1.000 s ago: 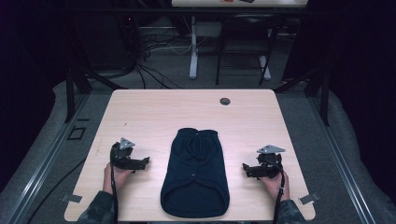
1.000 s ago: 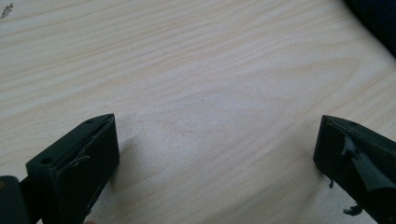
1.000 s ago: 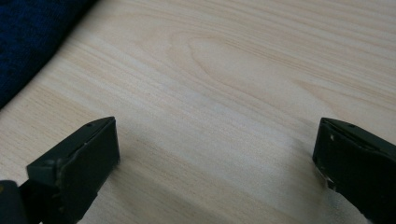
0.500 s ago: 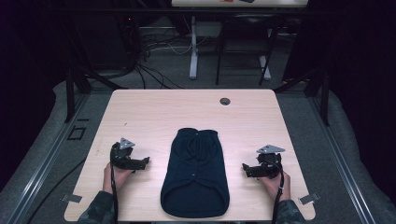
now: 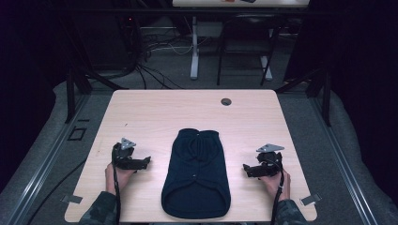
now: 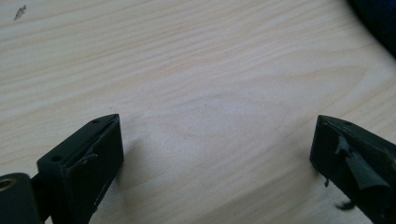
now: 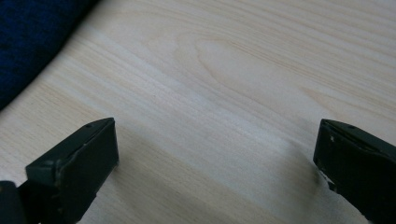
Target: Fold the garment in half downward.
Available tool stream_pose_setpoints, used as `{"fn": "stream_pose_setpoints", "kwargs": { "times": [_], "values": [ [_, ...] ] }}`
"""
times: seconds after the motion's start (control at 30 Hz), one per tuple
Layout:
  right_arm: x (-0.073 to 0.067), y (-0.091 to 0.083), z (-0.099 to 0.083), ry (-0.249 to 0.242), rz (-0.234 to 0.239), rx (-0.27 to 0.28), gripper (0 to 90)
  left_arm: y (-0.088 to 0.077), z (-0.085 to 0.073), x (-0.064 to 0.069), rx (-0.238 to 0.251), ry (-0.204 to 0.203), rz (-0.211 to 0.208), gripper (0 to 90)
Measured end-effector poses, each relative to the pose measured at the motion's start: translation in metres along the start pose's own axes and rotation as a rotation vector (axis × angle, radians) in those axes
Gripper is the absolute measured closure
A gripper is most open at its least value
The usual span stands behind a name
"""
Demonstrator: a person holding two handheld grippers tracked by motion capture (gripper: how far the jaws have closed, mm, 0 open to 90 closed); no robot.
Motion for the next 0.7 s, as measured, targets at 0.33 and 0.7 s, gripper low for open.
{"fn": "stream_pose_setpoints", "kwargs": {
  "times": [0.33,0.7],
  "values": [
    [-0.01,-0.009,0.017,0.0,0.07,0.035,0.0,0.001,0.015,0.011,0.016,0.025,-0.051,0.9],
    [-0.025,-0.005,0.039,-0.003,0.161,0.044,0.0,-0.004,0.036,0.026,0.048,0.03,-0.116,0.7]
  ]
}}
Point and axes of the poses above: each handheld gripper's, and its own axes: y roughly forward along the jaws, z roughly out of its top, x roughly to its right, the point moved 7 cm from there along y, roughly forward along the jaws, and after that the axes turned 3 degrees about z, right-handed, at the moved point
